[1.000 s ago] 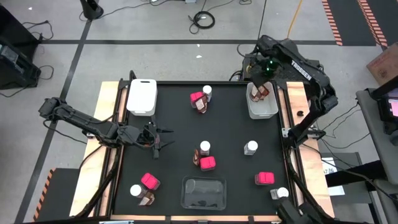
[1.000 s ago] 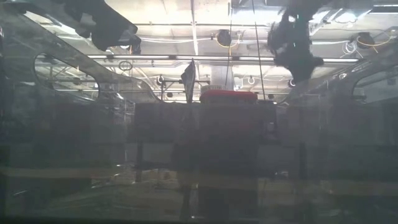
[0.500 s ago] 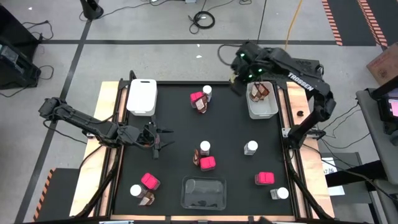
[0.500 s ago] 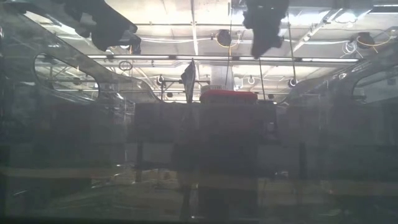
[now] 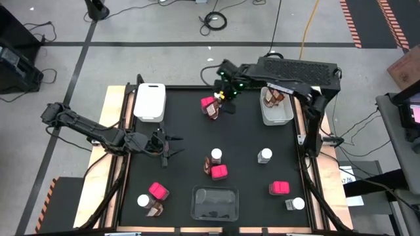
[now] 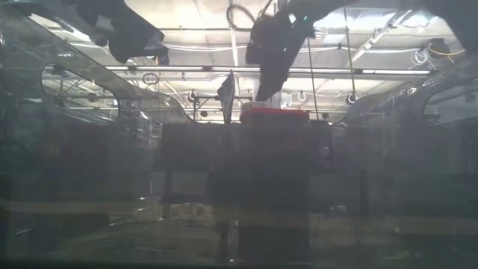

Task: Sort spices by type
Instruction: Put the brown seasoning pack into the right white bin

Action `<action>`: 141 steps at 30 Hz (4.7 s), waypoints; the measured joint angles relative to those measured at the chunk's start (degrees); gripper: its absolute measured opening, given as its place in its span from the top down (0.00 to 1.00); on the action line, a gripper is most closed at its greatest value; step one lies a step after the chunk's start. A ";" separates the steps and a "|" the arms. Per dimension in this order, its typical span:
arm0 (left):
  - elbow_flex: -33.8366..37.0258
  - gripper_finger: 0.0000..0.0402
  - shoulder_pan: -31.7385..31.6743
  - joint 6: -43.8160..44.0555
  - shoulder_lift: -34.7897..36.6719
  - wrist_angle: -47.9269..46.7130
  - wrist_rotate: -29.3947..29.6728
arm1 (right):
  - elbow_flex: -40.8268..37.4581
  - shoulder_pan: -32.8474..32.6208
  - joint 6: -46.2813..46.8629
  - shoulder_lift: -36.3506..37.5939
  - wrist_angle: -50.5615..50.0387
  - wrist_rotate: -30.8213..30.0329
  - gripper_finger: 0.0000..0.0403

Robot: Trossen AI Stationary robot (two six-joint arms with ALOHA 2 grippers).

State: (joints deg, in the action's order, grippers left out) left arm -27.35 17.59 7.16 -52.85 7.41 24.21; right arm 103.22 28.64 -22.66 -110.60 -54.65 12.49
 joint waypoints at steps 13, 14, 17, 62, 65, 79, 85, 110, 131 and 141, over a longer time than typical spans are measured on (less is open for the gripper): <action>0.00 0.45 0.00 -0.34 0.01 -0.90 0.01 | 1.14 0.17 -9.75 -5.66 9.63 3.27 0.65; 0.00 0.45 -0.01 -0.46 0.01 -0.93 0.02 | 1.12 0.33 -9.73 -5.89 8.90 4.75 0.65; 0.00 0.45 -0.01 -0.54 -0.01 -0.99 0.02 | 1.14 0.42 -9.70 -7.22 9.87 5.83 0.65; 0.00 0.45 -0.02 -0.42 0.01 -1.94 0.07 | 1.09 0.37 -8.04 -8.28 -1.16 3.79 1.00; 0.00 0.45 -0.04 -0.43 0.01 -1.95 0.07 | 1.09 0.39 -7.38 -5.27 -2.78 3.76 1.00; 0.00 0.45 -0.01 -0.11 -0.01 -2.01 0.07 | 1.11 2.53 0.50 12.75 -13.98 2.21 1.00; 0.00 0.45 -0.01 -0.04 0.01 -1.98 0.07 | 1.11 4.81 4.04 19.10 -20.54 2.10 1.00; 0.00 0.45 -0.01 0.07 -0.01 -1.91 0.07 | -18.89 15.70 16.19 25.89 -27.73 -13.31 1.00; 0.00 0.45 -0.01 1.17 -0.01 -1.93 0.07 | -15.40 25.85 24.35 27.68 -13.40 -28.84 1.00; 0.00 0.45 -0.01 1.31 0.01 -2.34 0.07 | -20.45 29.16 23.91 24.93 -9.05 -33.41 1.00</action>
State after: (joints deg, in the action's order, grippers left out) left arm -27.35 17.58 8.47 -52.84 5.06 24.27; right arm 82.77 57.80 1.25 -85.67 -63.70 -20.92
